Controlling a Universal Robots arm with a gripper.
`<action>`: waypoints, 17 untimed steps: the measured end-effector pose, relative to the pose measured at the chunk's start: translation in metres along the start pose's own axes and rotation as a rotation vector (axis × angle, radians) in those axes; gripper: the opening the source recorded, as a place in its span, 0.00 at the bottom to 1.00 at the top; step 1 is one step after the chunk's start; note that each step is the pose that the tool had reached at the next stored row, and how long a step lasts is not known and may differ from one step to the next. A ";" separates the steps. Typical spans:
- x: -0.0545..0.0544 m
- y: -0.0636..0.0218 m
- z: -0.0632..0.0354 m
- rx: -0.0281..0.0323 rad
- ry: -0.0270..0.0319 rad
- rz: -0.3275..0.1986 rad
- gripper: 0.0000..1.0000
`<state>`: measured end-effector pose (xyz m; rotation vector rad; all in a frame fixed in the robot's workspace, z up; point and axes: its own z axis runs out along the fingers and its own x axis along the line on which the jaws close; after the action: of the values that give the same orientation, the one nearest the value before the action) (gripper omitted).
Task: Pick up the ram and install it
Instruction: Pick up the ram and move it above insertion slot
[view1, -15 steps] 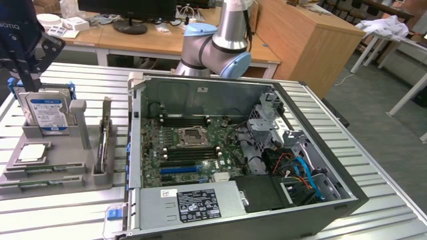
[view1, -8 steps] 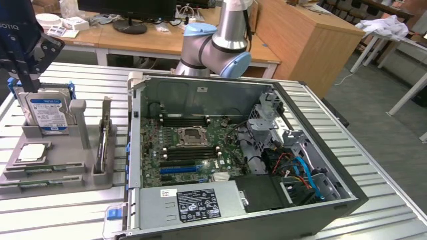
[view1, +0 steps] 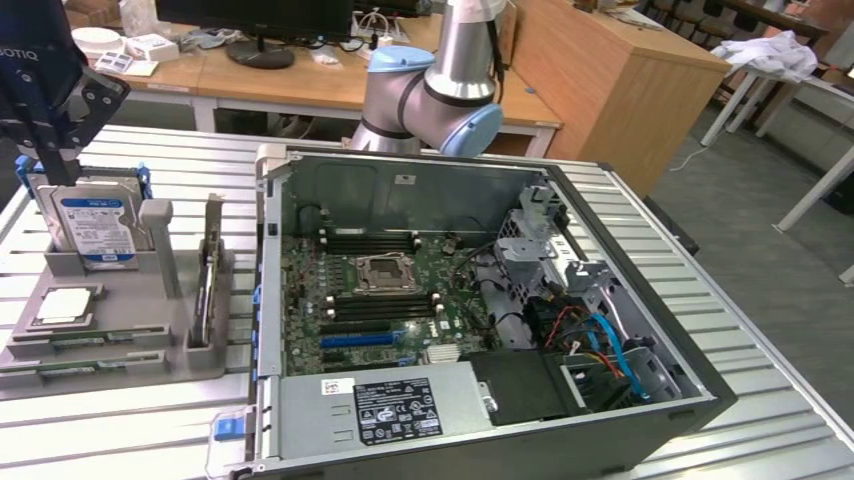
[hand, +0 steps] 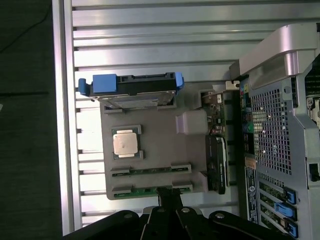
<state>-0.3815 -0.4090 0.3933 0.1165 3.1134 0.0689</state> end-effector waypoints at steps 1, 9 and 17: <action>0.000 0.0000 0.0000 0.0000 0.0000 0.000 0.11; 0.000 0.0000 0.0000 -0.0004 0.0009 -0.019 0.11; 0.000 0.0000 0.0000 -0.0025 0.0049 -0.107 0.11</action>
<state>-0.3815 -0.4090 0.3933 -0.0498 3.1176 0.0709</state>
